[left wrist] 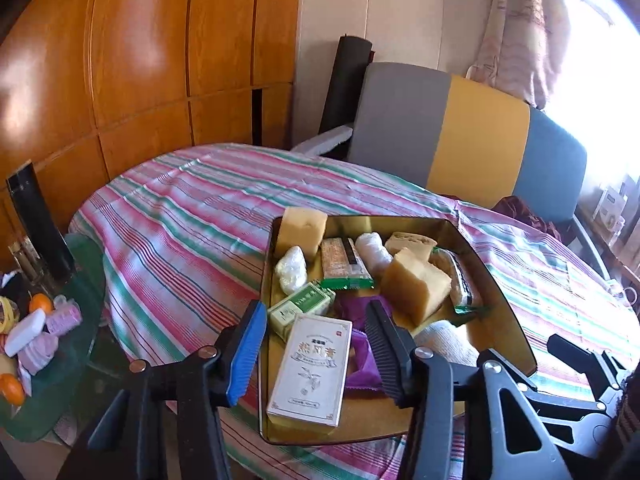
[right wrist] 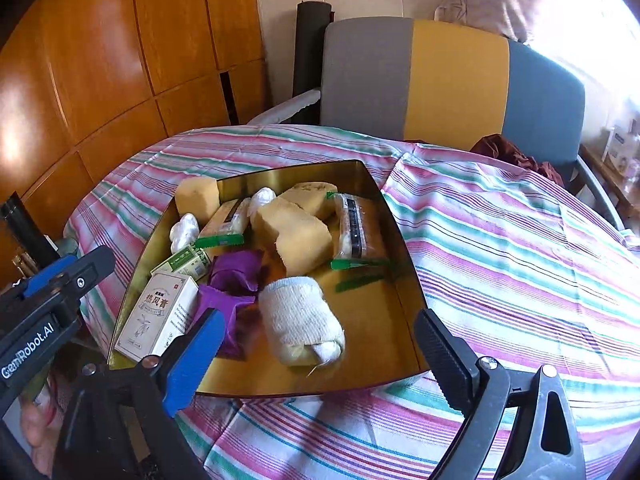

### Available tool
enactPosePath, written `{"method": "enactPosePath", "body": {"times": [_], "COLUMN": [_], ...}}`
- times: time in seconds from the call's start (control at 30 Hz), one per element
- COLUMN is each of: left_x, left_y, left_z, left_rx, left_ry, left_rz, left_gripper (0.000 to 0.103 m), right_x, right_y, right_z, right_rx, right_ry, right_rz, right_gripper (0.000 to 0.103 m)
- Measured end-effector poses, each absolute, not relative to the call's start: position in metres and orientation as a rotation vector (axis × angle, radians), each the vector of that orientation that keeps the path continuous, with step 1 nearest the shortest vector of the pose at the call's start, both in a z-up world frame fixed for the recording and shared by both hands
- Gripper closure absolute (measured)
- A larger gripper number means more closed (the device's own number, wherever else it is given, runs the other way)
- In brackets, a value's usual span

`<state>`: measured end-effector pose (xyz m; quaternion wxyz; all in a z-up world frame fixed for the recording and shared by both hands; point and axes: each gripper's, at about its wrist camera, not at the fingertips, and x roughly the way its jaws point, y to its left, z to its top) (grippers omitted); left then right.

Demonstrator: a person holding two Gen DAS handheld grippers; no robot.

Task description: Organize objects

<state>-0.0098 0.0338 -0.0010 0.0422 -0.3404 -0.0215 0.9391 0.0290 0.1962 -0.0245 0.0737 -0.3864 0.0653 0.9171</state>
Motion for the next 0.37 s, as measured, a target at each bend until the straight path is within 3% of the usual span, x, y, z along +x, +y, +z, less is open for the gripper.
{"method": "enactPosePath", "body": {"times": [0.37], "left_x": [-0.0107], "left_y": [0.0253], "left_z": [0.0018], "left_rx": [-1.027], "left_ry": [-0.114], "left_rz": [2.886], "left_gripper": [0.051], "right_x": [0.0276], "right_y": [0.193], "right_z": [-0.0262], "right_rx": [-1.171], "right_ry": [0.177], "right_rz": [2.749], "right_gripper": [0.007]}}
